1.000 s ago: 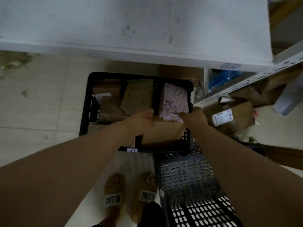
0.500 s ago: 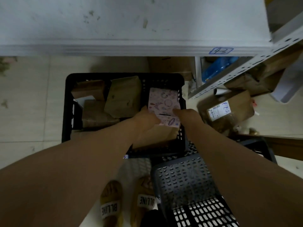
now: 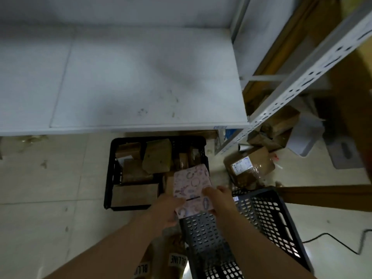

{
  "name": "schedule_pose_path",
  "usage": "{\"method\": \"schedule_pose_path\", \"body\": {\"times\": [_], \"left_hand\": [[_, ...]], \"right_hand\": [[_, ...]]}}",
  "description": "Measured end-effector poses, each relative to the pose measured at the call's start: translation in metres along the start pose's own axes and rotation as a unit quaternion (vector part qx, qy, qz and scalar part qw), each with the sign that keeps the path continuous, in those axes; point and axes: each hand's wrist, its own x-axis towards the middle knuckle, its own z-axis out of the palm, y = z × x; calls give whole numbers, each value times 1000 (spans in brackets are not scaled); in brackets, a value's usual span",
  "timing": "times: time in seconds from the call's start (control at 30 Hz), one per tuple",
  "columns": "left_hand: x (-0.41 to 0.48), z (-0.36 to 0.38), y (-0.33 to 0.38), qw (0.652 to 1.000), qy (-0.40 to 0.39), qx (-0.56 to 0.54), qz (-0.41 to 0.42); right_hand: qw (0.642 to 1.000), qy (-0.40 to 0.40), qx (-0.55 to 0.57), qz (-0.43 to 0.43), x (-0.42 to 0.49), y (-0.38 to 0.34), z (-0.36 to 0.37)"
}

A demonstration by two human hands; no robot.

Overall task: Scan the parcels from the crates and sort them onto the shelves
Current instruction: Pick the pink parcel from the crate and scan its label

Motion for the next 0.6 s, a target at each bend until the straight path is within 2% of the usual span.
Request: {"method": "schedule_pose_path", "body": {"times": [0.1,0.2,0.33,0.43,0.53,0.6], "left_hand": [[-58,-6,2,1000,-17,4,16],[-113,-14,15,996,-70,-18,52],[-176,-33,27,977,-153,-94,113],[-221,-51,30,966,-168,-132,148],[-277,-68,23,948,-183,-182,187],[-307,-78,17,937,-186,-198,220]], "right_hand": [[998,-23,-33,-45,-57,-22,-2],[989,-29,-83,-116,-114,-43,5],[957,-19,-91,-276,-195,-56,21],[908,17,-163,-385,-255,-47,37],[817,55,-267,-508,-311,-27,49],[773,35,-294,-561,-346,-18,53]]}}
